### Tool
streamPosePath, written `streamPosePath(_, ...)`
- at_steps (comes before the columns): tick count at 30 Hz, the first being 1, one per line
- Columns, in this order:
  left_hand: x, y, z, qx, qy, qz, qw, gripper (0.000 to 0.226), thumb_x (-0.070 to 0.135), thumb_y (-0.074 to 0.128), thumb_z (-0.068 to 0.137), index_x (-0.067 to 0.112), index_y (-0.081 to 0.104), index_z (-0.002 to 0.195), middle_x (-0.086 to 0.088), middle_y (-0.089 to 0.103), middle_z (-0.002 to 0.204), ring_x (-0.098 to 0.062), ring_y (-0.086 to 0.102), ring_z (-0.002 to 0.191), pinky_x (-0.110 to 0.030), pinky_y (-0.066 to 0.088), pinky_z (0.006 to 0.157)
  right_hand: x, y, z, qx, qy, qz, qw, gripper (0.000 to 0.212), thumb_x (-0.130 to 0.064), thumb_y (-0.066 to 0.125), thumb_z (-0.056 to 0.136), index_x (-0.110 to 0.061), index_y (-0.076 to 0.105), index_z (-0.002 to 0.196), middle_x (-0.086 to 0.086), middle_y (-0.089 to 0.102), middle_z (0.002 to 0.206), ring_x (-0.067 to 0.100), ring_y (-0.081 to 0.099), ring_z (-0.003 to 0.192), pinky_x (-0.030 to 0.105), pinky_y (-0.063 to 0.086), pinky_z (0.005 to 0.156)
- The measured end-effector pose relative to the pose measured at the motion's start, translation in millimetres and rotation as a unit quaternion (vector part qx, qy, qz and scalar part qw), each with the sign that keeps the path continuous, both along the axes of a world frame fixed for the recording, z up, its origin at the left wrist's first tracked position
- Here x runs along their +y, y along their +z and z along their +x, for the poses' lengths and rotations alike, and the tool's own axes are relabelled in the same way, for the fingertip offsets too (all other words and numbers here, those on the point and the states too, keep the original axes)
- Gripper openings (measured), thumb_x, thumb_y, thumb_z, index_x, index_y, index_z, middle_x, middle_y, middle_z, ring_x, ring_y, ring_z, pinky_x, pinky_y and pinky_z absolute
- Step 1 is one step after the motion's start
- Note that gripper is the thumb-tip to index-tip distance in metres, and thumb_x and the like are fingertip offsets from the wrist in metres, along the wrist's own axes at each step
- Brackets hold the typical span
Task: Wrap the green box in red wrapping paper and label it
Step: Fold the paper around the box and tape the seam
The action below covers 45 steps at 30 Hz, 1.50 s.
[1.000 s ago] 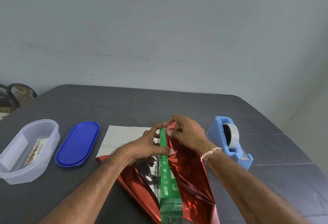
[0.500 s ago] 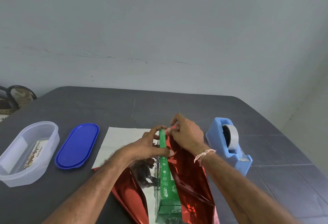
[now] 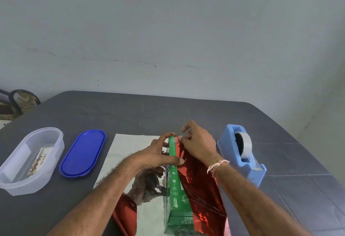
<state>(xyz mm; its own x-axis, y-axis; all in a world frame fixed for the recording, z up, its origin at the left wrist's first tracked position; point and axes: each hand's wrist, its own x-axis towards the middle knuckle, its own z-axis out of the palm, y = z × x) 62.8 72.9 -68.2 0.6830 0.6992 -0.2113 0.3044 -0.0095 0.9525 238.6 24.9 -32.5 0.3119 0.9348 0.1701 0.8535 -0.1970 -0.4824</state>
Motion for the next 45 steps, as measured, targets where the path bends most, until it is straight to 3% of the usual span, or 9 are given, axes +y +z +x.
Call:
streamPosePath(15, -2.4, 0.1, 0.4, -0.005, 0.008, 0.009, 1.0, 0.09, 0.042, 0.094, 0.065, 0.059, 0.041, 0.135, 0.003, 0.045, 0.134, -0.015, 0.067, 0.112, -0.05, 0.062, 0.086, -0.7, 4.1, -11.3, -0.038, -0.015, -0.018, 0.999, 0.054, -0.068, 0.07, 0.081, -0.031, 0.051, 0.116, -0.01, 0.06, 0.102, 0.013, 0.058, 0.087, 0.03, 0.04, 0.069)
streamPosePath(19, -3.6, -2.7, 0.5, -0.009, 0.013, 0.016, 1.0, 0.098, 0.051, 0.094, 0.058, 0.064, 0.037, 0.137, 0.004, 0.047, 0.138, -0.013, 0.067, 0.115, -0.046, 0.06, 0.093, -20.0, 5.8, 1.1, 0.069, 0.049, 0.044, 0.995, 0.044, -0.04, 0.081, 0.082, -0.029, 0.059, 0.118, -0.012, 0.058, 0.104, 0.006, 0.061, 0.087, 0.027, 0.049, 0.075)
streamPosePath(21, -5.1, -4.8, 0.2, -0.016, 0.022, 0.016, 1.0, 0.105, 0.053, 0.095, 0.056, 0.063, 0.033, 0.141, 0.004, 0.046, 0.141, -0.013, 0.066, 0.116, -0.044, 0.06, 0.095, -39.3, 0.5, 8.6, 0.053, 0.064, 0.092, 0.992, 0.028, -0.023, 0.078, 0.087, -0.027, 0.068, 0.112, -0.013, 0.059, 0.105, 0.001, 0.059, 0.081, 0.021, 0.045, 0.075)
streamPosePath(24, -12.8, -4.5, -1.2, -0.008, 0.045, 0.032, 0.998, 0.113, 0.055, 0.094, 0.057, 0.056, 0.027, 0.147, 0.0, 0.04, 0.146, -0.014, 0.062, 0.117, -0.037, 0.06, 0.091, -71.0, -11.9, 15.3, -0.019, 0.078, 0.092, 0.993, 0.018, -0.027, 0.074, 0.09, -0.032, 0.074, 0.108, -0.016, 0.058, 0.104, 0.007, 0.052, 0.094, 0.018, 0.039, 0.079)
streamPosePath(28, -29.2, -1.0, -2.8, -0.007, 0.104, 0.07, 0.992, 0.098, 0.051, 0.093, 0.067, 0.046, 0.031, 0.143, 0.001, 0.038, 0.139, -0.02, 0.059, 0.116, -0.034, 0.062, 0.07, -101.9, -13.9, 17.9, -0.002, 0.08, 0.057, 0.995, 0.031, -0.043, 0.078, 0.085, -0.037, 0.073, 0.115, -0.016, 0.056, 0.109, 0.008, 0.05, 0.103, 0.013, 0.036, 0.083)
streamPosePath(32, -46.1, -1.7, -0.9, 0.001, 0.177, 0.175, 0.968, 0.064, 0.048, 0.091, 0.069, 0.044, 0.05, 0.118, 0.002, 0.041, 0.131, -0.014, 0.057, 0.108, -0.041, 0.06, 0.085, -126.8, -6.5, 10.8, 0.015, 0.117, 0.023, 0.993, 0.048, -0.05, 0.08, 0.081, -0.034, 0.069, 0.125, -0.014, 0.055, 0.122, 0.009, 0.049, 0.113, 0.022, 0.043, 0.096)
streamPosePath(37, -66.1, 3.5, -3.6, -0.008, 0.197, 0.249, 0.948, 0.022, 0.033, 0.087, 0.079, 0.034, 0.071, 0.094, 0.008, 0.057, 0.119, -0.025, 0.069, 0.077, -0.035, 0.058, 0.077, -135.4, -4.4, 1.9, 0.017, 0.127, 0.007, 0.992, 0.053, -0.049, 0.078, 0.084, -0.03, 0.066, 0.131, -0.01, 0.055, 0.132, 0.012, 0.049, 0.122, 0.028, 0.043, 0.105)
streamPosePath(41, -66.4, 2.9, -8.7, -0.006, 0.179, 0.205, 0.962, 0.028, 0.037, 0.086, 0.08, 0.041, 0.07, 0.102, 0.01, 0.061, 0.119, -0.021, 0.069, 0.095, -0.044, 0.059, 0.086, -138.6, 3.1, -2.9, -0.019, 0.122, -0.016, 0.992, 0.052, -0.054, 0.074, 0.086, -0.034, 0.063, 0.133, -0.012, 0.054, 0.136, 0.011, 0.051, 0.125, 0.037, 0.044, 0.106)
streamPosePath(45, -65.0, 6.5, -7.1, -0.024, 0.168, 0.144, 0.975, 0.036, 0.033, 0.084, 0.082, 0.039, 0.064, 0.111, 0.005, 0.065, 0.118, -0.019, 0.071, 0.096, -0.029, 0.054, 0.07, -123.2, 17.3, -4.3, -0.043, 0.111, -0.007, 0.993, 0.039, -0.043, 0.068, 0.094, -0.035, 0.064, 0.132, -0.009, 0.062, 0.132, 0.014, 0.059, 0.119, 0.046, 0.044, 0.106)
